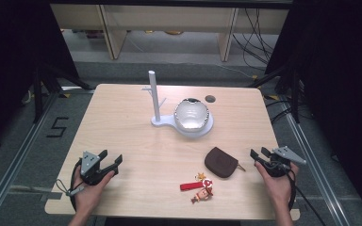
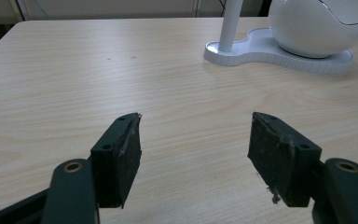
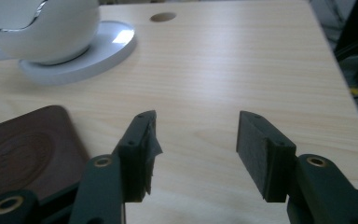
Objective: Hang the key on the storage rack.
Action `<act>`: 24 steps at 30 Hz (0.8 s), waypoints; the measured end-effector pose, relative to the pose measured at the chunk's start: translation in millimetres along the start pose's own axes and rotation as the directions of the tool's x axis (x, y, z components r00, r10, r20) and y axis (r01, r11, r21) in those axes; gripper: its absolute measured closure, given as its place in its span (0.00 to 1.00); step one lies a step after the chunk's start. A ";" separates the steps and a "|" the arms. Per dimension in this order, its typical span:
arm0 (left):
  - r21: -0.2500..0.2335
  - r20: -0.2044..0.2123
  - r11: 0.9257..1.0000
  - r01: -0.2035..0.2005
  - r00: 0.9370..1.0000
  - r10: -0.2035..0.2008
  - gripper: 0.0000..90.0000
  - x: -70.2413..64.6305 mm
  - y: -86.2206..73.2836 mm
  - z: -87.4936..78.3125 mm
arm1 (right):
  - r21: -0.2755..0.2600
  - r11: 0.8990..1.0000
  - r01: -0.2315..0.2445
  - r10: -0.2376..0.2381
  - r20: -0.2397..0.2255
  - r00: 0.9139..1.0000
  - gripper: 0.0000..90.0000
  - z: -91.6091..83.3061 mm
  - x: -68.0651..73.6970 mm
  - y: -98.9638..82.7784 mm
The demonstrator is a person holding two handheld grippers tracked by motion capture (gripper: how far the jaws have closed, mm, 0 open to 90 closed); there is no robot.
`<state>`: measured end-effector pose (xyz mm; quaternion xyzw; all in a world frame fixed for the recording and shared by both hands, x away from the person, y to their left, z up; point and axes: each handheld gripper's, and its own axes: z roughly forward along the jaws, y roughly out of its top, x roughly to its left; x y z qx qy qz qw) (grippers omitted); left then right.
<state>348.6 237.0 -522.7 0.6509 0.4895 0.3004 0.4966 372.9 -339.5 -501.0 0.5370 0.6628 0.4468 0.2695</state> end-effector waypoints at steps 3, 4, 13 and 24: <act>0.005 0.004 1.000 -0.003 1.000 0.003 0.37 -0.6 0.4 2.1 | 0.108 0.994 -0.006 0.009 -0.031 0.999 0.52 -4.1 10.4 8.7; 0.003 0.010 1.000 -0.003 1.000 0.003 0.37 -0.5 0.4 2.8 | 0.124 0.991 0.050 -0.040 -0.076 0.996 0.52 -1.9 9.6 12.5; 0.008 0.006 1.000 0.009 1.000 -0.009 0.36 0.0 0.5 1.1 | 0.355 0.918 0.179 -0.116 -0.190 0.975 0.50 -1.0 24.8 41.4; 0.012 0.020 1.000 0.002 1.000 -0.002 0.36 0.0 0.4 0.7 | 0.546 0.799 0.253 -0.095 -0.301 0.949 0.44 29.7 50.5 67.6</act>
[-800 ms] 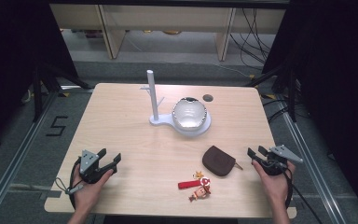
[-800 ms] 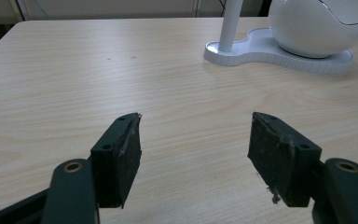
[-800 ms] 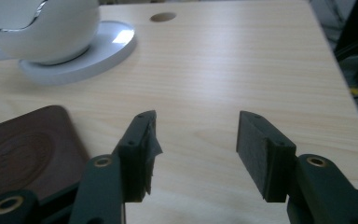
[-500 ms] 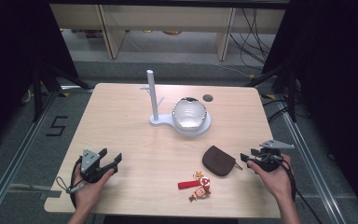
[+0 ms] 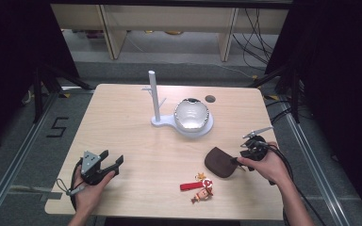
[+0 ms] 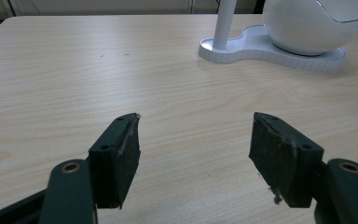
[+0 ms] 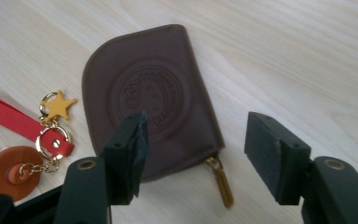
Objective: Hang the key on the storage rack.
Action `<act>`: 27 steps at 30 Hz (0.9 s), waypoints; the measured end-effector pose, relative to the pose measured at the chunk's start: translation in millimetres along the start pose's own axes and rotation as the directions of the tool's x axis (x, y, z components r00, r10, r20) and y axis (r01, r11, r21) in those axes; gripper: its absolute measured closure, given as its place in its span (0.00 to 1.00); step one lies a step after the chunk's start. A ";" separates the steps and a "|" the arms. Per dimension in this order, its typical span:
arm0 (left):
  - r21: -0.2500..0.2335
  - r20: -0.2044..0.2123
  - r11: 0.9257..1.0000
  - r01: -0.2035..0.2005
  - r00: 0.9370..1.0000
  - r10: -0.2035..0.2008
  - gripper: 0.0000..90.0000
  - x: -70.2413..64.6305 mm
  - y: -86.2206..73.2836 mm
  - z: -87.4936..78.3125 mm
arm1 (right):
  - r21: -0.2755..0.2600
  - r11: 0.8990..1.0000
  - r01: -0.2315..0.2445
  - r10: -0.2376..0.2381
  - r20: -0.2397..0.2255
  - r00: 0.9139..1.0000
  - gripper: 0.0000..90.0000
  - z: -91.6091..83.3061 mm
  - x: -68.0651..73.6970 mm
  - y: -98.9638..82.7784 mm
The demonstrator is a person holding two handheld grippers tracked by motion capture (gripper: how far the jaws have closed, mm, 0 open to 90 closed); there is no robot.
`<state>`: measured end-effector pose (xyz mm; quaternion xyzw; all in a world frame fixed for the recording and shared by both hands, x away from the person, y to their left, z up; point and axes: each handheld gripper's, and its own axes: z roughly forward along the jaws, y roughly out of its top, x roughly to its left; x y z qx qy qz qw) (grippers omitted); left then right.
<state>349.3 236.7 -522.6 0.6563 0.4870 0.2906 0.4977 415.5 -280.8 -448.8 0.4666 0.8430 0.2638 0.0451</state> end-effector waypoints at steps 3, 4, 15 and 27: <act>0.007 -0.002 1.000 -0.001 1.000 0.001 0.36 -0.2 0.2 0.3 | 0.041 0.999 0.032 -0.031 -0.016 0.999 0.39 6.9 2.1 8.5; 0.006 -0.002 1.000 0.001 1.000 -0.001 0.36 -0.5 0.2 0.5 | 0.063 0.997 0.033 -0.032 -0.018 0.999 0.38 9.6 2.5 10.8; 0.001 0.003 1.000 0.003 1.000 -0.003 0.36 0.0 -0.1 -0.2 | 0.157 0.987 0.025 -0.018 -0.047 0.999 0.35 25.7 -3.2 20.4; 0.006 0.001 1.000 0.006 1.000 -0.006 0.36 0.2 -0.1 -0.1 | 0.260 0.964 0.061 -0.040 -0.088 0.995 0.35 32.6 -5.9 25.0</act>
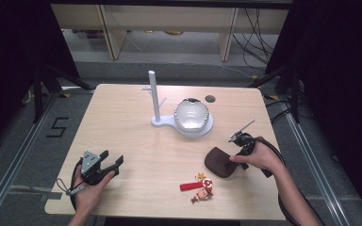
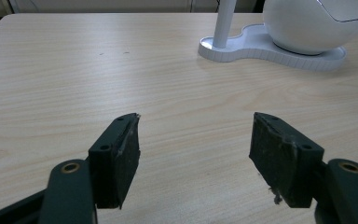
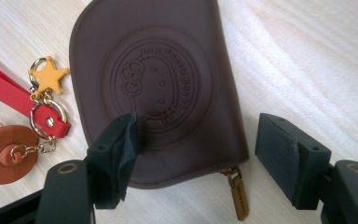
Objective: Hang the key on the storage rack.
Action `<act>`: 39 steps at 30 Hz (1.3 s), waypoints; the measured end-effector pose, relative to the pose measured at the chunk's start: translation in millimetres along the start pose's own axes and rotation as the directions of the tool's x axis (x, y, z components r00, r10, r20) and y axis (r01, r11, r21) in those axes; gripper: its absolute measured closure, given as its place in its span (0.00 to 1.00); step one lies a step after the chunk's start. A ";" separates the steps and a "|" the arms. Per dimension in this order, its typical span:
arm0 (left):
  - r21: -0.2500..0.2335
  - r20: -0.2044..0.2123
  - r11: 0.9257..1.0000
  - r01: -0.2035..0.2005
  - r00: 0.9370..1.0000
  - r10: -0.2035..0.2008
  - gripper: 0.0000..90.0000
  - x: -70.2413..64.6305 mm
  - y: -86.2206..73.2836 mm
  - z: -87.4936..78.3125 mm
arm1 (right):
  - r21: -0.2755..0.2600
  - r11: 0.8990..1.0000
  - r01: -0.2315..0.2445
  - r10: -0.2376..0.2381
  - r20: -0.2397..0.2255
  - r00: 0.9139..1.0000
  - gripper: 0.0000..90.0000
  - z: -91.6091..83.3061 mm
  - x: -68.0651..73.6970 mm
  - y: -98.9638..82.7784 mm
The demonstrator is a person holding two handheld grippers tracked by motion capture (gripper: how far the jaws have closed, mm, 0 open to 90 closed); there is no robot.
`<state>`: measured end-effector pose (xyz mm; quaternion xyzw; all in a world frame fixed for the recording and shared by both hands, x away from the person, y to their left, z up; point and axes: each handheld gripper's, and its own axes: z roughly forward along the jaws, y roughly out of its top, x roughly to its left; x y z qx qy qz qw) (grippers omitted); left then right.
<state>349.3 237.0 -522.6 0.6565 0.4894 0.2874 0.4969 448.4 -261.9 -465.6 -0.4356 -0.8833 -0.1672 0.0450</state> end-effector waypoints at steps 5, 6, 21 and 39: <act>0.001 0.000 1.000 0.002 1.000 -0.002 0.36 0.2 0.0 -0.1 | 0.009 1.000 -0.004 0.004 -0.020 1.000 0.34 3.8 -4.0 2.6; 0.001 0.000 1.000 0.002 1.000 -0.002 0.36 0.2 0.0 0.0 | 0.021 1.000 -0.006 0.006 -0.031 1.000 0.35 3.8 -4.7 3.4; 0.001 0.001 1.000 0.002 1.000 -0.002 0.36 0.2 0.0 -0.1 | 0.037 0.999 0.025 -0.022 -0.080 0.997 0.62 -0.6 -15.3 4.5; 0.000 -0.001 1.000 0.006 1.000 -0.006 0.35 0.3 -0.1 -0.4 | -0.031 0.987 0.159 -0.160 -0.009 0.987 0.83 -32.0 3.4 3.0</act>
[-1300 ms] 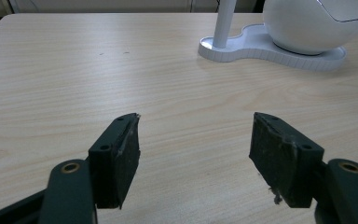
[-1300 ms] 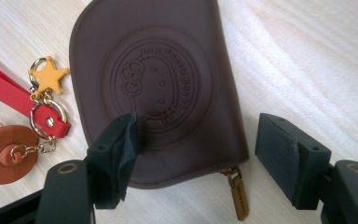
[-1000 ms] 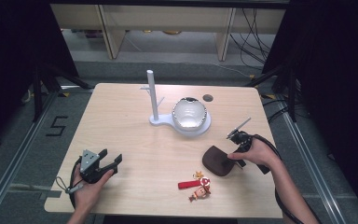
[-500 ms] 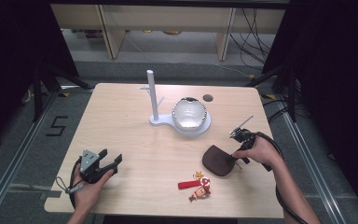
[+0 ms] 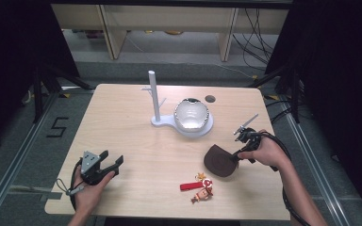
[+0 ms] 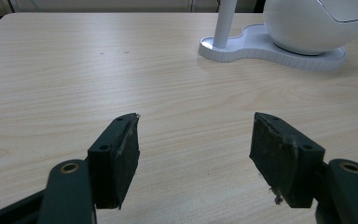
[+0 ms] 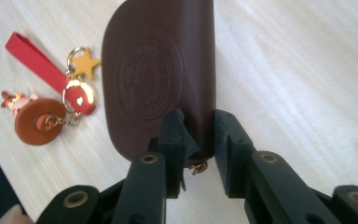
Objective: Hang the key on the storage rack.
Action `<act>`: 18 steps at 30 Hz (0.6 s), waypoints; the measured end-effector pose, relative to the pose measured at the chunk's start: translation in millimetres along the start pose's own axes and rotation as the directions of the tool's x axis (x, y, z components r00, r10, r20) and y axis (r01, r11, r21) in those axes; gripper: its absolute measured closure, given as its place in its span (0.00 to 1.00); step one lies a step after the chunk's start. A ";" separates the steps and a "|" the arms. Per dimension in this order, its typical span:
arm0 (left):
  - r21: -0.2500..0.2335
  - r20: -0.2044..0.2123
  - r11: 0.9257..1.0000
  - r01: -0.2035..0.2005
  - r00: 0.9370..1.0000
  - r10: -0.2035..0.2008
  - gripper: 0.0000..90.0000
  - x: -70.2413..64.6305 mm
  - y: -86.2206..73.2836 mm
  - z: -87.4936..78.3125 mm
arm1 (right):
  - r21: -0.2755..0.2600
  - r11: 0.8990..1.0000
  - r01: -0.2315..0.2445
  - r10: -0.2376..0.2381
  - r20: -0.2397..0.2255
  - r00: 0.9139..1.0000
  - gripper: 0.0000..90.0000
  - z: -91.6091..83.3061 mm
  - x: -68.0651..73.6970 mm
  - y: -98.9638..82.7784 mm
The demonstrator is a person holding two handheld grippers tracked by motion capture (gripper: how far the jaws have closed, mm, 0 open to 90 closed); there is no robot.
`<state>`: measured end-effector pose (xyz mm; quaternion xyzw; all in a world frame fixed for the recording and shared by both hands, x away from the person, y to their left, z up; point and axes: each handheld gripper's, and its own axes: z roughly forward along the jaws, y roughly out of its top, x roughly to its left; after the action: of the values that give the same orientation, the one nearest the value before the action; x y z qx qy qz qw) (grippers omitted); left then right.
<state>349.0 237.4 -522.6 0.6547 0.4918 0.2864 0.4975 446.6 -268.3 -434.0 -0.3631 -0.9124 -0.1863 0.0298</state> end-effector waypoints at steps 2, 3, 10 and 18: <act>-0.001 -0.001 1.000 0.002 1.000 -0.002 0.35 0.0 0.0 0.0 | -0.006 1.000 -0.024 0.024 -0.003 1.000 0.84 -3.0 2.7 -0.5; 0.000 -0.001 1.000 0.002 1.000 -0.002 0.35 0.1 0.0 0.0 | -0.011 1.000 -0.014 0.014 0.008 1.000 0.84 -5.5 1.8 -0.5; -0.001 -0.002 1.000 0.004 1.000 -0.004 0.35 0.0 0.0 0.0 | -0.024 1.000 -0.008 0.009 0.022 1.000 0.85 -12.8 3.4 -1.6; 0.003 -0.005 1.000 0.006 1.000 -0.006 0.35 0.1 0.0 -0.5 | -0.040 0.999 0.010 -0.007 0.058 0.998 0.86 -21.6 5.7 -0.1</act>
<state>348.7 237.7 -522.4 0.6533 0.4953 0.2859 0.4962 440.5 -272.5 -412.8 -0.3650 -0.9106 -0.1940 -0.0045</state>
